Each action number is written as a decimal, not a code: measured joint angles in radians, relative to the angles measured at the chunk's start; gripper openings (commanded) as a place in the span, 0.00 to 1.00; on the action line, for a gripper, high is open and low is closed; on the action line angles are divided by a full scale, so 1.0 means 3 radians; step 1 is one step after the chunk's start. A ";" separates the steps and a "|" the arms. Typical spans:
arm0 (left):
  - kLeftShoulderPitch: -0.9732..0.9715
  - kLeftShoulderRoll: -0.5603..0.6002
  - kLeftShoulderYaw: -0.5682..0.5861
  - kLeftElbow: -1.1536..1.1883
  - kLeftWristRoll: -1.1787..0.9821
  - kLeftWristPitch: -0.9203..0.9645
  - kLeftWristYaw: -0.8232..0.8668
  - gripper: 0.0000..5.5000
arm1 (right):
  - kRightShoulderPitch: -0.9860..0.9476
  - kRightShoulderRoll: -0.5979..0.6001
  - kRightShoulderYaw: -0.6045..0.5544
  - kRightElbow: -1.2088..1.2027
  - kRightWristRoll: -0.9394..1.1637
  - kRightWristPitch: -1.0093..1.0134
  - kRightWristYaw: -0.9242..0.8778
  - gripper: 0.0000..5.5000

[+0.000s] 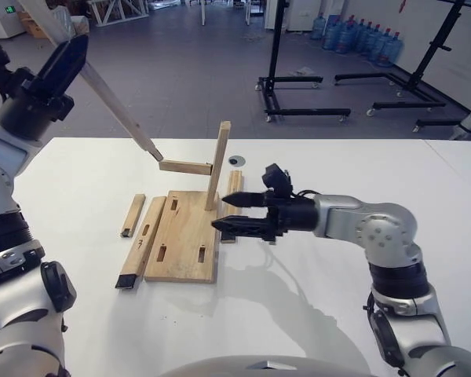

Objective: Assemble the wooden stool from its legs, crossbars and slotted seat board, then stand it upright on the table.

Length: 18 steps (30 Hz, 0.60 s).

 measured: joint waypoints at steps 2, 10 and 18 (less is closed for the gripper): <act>-0.0036 -0.0027 0.0064 0.0111 -0.0092 0.0031 0.0025 0.37 | 0.0000 0.0000 0.0368 0.0039 -0.0624 -0.0644 0.0012 0.98; 0.0041 -0.0226 0.0158 0.0171 -0.0174 0.0088 0.0135 0.37 | -0.0318 0.0177 0.1896 0.0800 -0.2505 -0.2320 0.0472 0.98; 0.0295 -0.0413 0.0184 -0.0170 -0.0233 0.0084 0.0268 0.37 | -0.0769 0.0663 0.2154 0.1808 -0.3285 -0.2488 0.0475 0.98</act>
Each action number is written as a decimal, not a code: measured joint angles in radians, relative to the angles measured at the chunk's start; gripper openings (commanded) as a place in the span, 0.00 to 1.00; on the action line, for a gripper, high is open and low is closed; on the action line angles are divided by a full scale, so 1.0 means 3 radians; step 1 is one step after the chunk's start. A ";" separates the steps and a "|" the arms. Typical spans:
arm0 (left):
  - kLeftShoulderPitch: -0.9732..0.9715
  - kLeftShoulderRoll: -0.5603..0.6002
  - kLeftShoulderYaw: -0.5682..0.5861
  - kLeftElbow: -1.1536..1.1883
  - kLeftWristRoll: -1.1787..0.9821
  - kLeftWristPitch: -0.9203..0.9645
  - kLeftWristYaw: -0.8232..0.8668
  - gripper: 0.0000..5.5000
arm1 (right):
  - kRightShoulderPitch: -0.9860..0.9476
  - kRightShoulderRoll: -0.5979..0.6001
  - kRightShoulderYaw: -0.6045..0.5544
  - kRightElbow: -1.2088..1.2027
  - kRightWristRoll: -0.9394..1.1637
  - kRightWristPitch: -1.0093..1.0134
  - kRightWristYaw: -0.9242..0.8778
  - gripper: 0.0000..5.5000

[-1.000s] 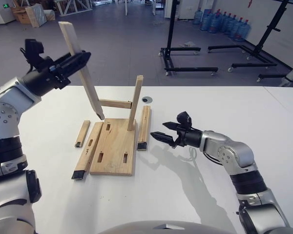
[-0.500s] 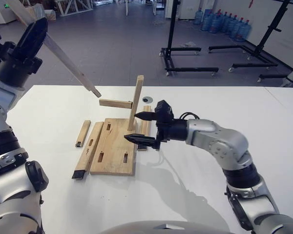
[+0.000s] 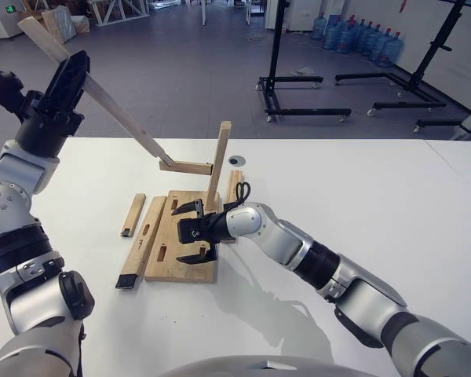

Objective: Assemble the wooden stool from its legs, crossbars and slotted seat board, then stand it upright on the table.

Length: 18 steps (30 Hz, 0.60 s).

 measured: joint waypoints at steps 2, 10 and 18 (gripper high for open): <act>0.0034 -0.0036 0.0001 -0.0109 -0.0014 -0.0003 0.0054 0.37 | -0.0012 0.0052 0.0001 0.0079 -0.0047 -0.0023 0.0039 0.98; 0.0066 -0.0215 -0.0069 -0.0425 -0.0103 -0.0010 0.0290 0.37 | -0.0039 0.0059 0.0116 0.0184 -0.0333 -0.0217 0.0258 0.98; 0.0137 -0.0203 -0.0087 -0.0423 -0.0071 -0.0068 0.0263 0.37 | 0.0373 -0.0827 -0.0246 -0.0504 -0.0138 -0.0116 0.0707 0.98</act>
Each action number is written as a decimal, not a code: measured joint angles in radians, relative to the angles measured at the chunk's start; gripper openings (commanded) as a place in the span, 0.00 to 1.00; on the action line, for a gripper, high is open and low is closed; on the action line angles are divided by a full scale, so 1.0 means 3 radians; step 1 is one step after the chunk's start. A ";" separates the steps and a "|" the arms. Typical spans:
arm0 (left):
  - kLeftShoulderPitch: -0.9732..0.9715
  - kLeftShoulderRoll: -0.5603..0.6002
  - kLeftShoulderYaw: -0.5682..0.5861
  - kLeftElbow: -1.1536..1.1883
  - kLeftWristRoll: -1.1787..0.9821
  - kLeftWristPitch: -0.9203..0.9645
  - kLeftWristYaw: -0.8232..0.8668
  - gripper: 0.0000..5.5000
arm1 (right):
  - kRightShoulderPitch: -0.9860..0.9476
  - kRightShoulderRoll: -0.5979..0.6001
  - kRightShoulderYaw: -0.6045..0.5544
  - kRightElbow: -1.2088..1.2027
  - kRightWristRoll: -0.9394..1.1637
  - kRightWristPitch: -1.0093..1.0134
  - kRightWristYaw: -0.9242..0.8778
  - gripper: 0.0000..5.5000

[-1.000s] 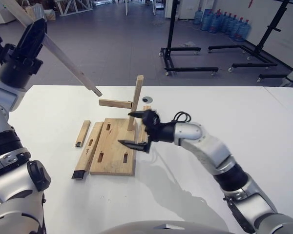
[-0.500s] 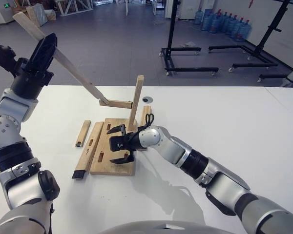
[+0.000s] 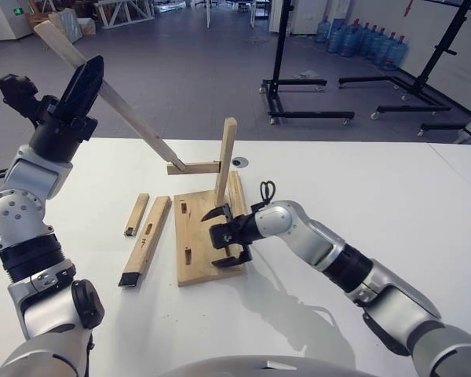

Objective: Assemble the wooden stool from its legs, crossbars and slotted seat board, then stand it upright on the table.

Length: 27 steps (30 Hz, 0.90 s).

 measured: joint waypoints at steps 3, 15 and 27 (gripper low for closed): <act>-0.0001 0.0014 -0.0023 0.0059 0.0038 -0.0015 -0.0042 0.37 | 0.0179 -0.0225 -0.0137 -0.0212 0.0132 0.0105 0.0107 0.98; -0.0039 0.0090 -0.0197 0.0319 0.0095 0.0014 -0.0236 0.37 | 0.0494 -0.0787 -0.0525 -0.0351 0.0220 0.0003 0.0209 0.98; 0.0066 0.0133 -0.0291 0.0660 0.0238 0.0074 -0.0598 0.37 | 0.0583 -0.0639 -0.1279 -0.1157 0.1556 0.1292 0.0490 0.98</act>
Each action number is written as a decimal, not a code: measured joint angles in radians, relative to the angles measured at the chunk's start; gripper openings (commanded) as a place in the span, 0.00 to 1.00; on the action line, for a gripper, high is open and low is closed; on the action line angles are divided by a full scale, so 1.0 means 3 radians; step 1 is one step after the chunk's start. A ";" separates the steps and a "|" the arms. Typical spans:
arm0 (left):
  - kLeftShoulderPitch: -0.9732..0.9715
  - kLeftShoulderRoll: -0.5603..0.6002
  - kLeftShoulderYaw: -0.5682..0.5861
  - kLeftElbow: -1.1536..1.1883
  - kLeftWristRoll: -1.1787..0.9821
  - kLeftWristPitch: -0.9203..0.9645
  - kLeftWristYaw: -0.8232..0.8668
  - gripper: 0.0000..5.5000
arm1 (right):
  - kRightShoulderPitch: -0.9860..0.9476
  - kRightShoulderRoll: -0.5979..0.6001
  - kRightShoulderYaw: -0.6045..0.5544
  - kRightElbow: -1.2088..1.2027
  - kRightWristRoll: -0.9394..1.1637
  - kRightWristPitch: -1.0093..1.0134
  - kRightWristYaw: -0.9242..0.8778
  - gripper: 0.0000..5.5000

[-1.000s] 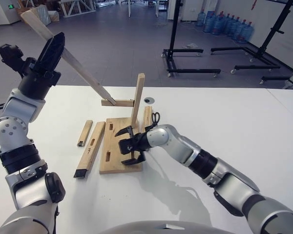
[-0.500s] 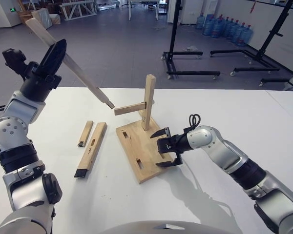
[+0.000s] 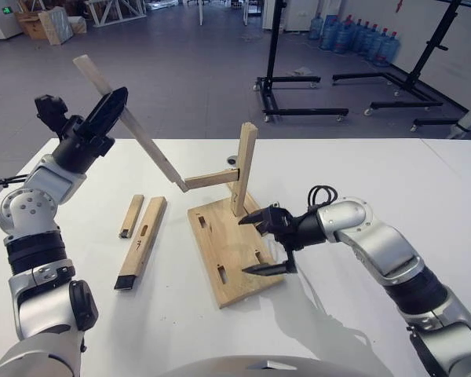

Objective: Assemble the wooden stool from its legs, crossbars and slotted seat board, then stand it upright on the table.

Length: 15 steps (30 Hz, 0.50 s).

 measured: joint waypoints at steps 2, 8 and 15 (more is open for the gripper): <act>0.0063 0.0010 0.0040 -0.0016 -0.0029 0.0047 -0.0053 0.37 | -0.0023 0.0003 -0.0007 0.0003 0.0025 0.0010 -0.0020 0.98; 0.0166 0.0240 -0.0047 -0.0143 0.0294 -0.0112 -0.0228 0.37 | 0.0155 -0.0292 -0.0413 -0.0004 0.0157 0.0019 -0.0043 0.98; 0.0516 -0.0029 -0.0147 0.0020 0.0706 -0.0792 -0.0647 0.37 | 0.0461 -0.0480 -0.1134 0.0242 0.0230 -0.0030 -0.0375 0.98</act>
